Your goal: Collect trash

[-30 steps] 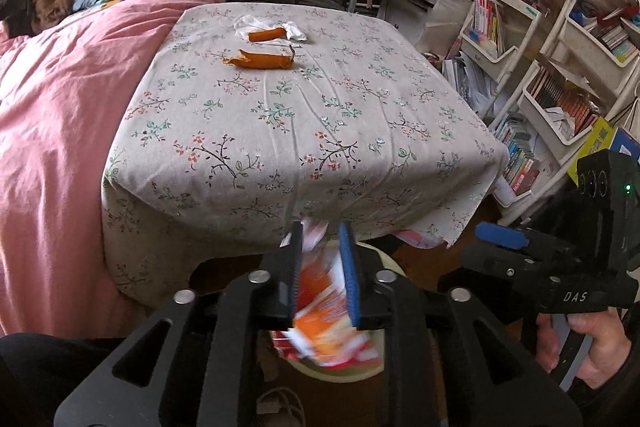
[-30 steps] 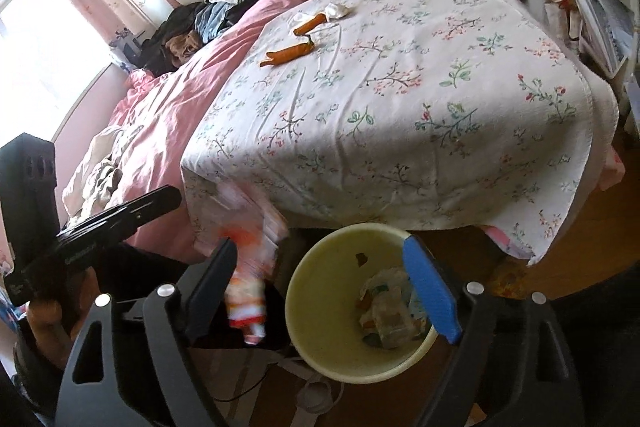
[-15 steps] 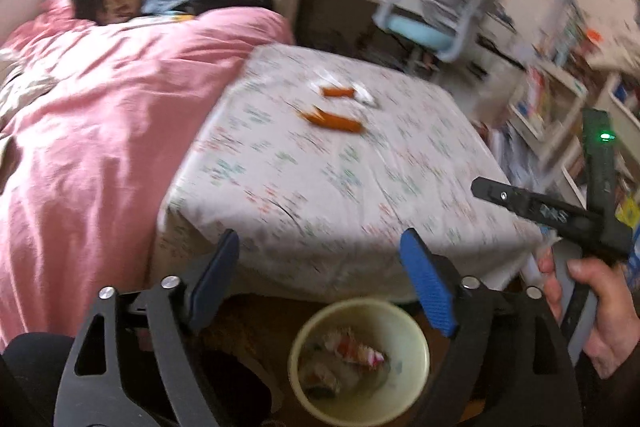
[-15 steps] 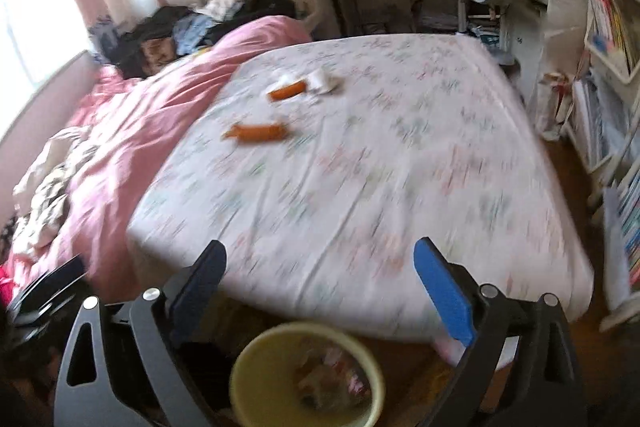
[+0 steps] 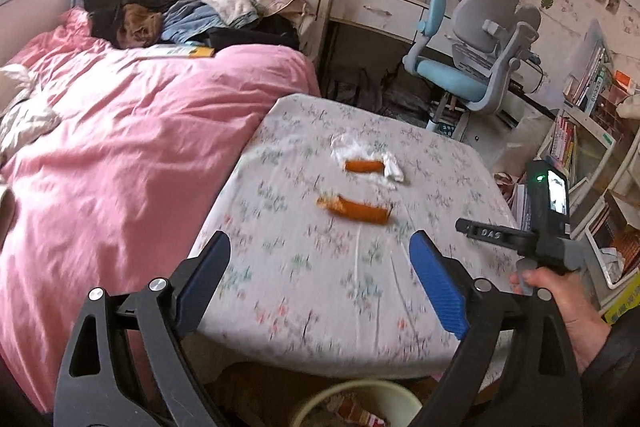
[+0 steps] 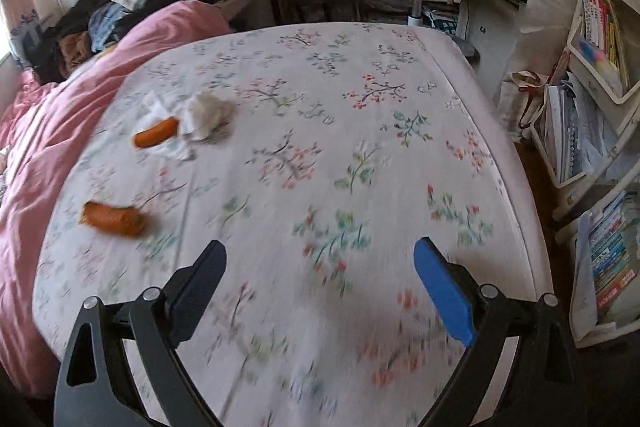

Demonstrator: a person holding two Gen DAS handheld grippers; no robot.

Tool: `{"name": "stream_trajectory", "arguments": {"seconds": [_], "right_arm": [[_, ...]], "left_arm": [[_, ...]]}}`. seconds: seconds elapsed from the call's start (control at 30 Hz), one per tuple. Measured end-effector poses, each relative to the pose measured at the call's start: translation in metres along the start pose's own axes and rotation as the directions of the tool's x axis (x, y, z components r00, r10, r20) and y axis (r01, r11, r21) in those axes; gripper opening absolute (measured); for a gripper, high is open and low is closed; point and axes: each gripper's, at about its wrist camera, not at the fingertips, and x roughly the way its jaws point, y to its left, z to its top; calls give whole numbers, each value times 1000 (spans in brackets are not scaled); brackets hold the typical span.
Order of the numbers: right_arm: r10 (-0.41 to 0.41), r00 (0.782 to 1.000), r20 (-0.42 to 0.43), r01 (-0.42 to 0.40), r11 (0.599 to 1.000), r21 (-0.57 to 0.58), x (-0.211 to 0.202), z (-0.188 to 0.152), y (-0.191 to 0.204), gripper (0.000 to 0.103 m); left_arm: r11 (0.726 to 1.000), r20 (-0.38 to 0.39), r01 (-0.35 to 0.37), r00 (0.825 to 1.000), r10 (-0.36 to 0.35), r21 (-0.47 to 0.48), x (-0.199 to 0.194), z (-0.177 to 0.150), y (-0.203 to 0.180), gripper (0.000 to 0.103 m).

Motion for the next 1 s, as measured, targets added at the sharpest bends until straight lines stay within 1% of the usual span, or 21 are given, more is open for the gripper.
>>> {"name": "stream_trajectory", "arguments": {"seconds": [0.1, 0.23, 0.37, 0.47, 0.6, 0.73, 1.0], "right_arm": [[-19, 1000, -10, 19, 1000, -9, 12, 9, 1, 91], [-29, 999, -26, 28, 999, -30, 25, 13, 6, 91], [-45, 999, -9, 45, 997, -61, 30, 13, 11, 96], [-49, 999, -14, 47, 996, -79, 33, 16, 16, 96], [-49, 999, -15, 48, 996, -81, 34, 17, 15, 96], [-49, 999, -14, 48, 996, -81, 34, 17, 15, 96], [-57, 998, -14, 56, 996, -75, 34, 16, 17, 97]], "left_arm": [[1000, 4, 16, 1000, -16, 8, 10, 13, -6, 88], [999, 9, 26, 1000, -27, 31, 21, 24, -14, 89], [999, 2, 23, 1000, -23, 33, 31, 30, -16, 90], [1000, -12, 17, 1000, -16, 25, 40, 33, -17, 90], [999, -18, 4, 1000, -3, 45, 51, 39, -21, 90], [998, -42, -13, 999, 16, 55, 60, 41, -23, 91], [998, -84, -24, 996, 29, 58, 67, 37, -19, 91]]}}
